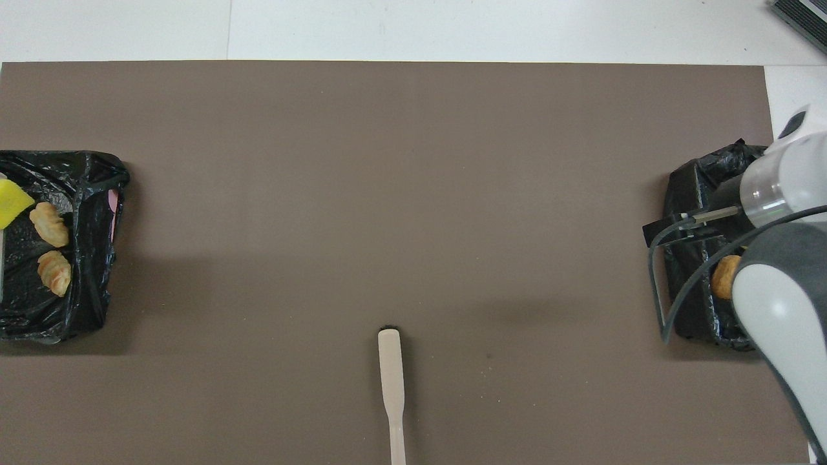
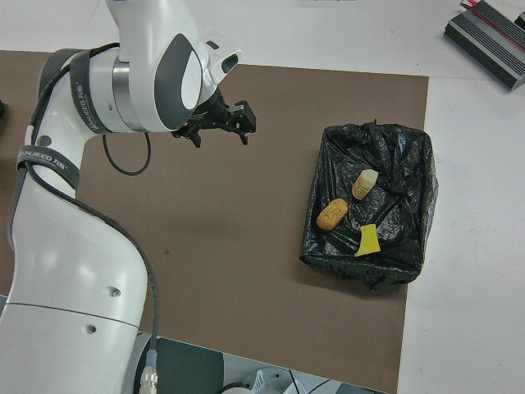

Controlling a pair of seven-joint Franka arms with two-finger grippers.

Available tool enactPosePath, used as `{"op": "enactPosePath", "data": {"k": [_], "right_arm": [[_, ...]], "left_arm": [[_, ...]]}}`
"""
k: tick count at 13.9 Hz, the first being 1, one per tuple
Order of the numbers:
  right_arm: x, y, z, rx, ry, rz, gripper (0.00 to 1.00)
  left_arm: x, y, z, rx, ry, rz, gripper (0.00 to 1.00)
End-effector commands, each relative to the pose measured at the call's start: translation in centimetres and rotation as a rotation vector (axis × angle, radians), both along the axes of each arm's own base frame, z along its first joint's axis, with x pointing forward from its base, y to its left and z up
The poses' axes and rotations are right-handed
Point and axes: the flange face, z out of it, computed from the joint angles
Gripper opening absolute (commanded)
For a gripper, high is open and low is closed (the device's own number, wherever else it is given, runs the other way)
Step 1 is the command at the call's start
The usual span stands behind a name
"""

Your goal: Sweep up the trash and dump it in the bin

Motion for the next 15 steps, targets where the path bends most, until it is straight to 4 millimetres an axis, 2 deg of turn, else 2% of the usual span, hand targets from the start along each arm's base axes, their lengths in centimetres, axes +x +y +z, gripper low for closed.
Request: {"op": "enactPosePath", "data": {"k": [1, 2, 4, 5, 7, 10, 12, 13, 15], "right_arm": [[0.1, -2.4, 0.2, -0.011, -0.002, -0.018, 1.00], [0.0, -2.5, 0.5, -0.006, -0.007, -0.030, 1.00], [-0.4, -2.8, 1.3, 0.002, -0.021, -0.067, 1.00], [-0.5, -3.5, 1.6, 0.008, -0.023, -0.129, 1.00], [0.0, -4.3, 4.5, 0.005, -0.080, -0.188, 1.00], [-0.5, -4.1, 5.1, 0.013, -0.082, -0.197, 1.00], [-1.2, -3.9, 5.2, 0.011, -0.053, -0.208, 1.00], [-1.5, -3.9, 5.3, 0.012, -0.043, -0.209, 1.00], [-2.1, -3.9, 5.2, 0.008, -0.014, -0.211, 1.00]], "left_arm": [[-0.5, -1.0, 0.9, 0.052, 0.004, -0.041, 0.00], [0.0, -1.9, 1.1, 0.075, 0.005, -0.058, 0.00], [1.3, -5.9, 1.7, 0.172, -0.052, -0.076, 0.00], [1.5, -7.0, 1.6, 0.184, -0.072, -0.073, 0.00], [0.9, -7.1, 1.0, 0.219, -0.117, -0.067, 0.00], [-0.1, -7.9, 0.6, 0.231, -0.157, -0.042, 0.00], [0.0, -7.1, 2.0, 0.247, -0.184, -0.035, 0.00], [0.0, -7.2, 3.5, 0.261, -0.203, -0.030, 0.00], [-0.2, -9.0, 5.9, 0.270, -0.250, -0.035, 0.00]]}}
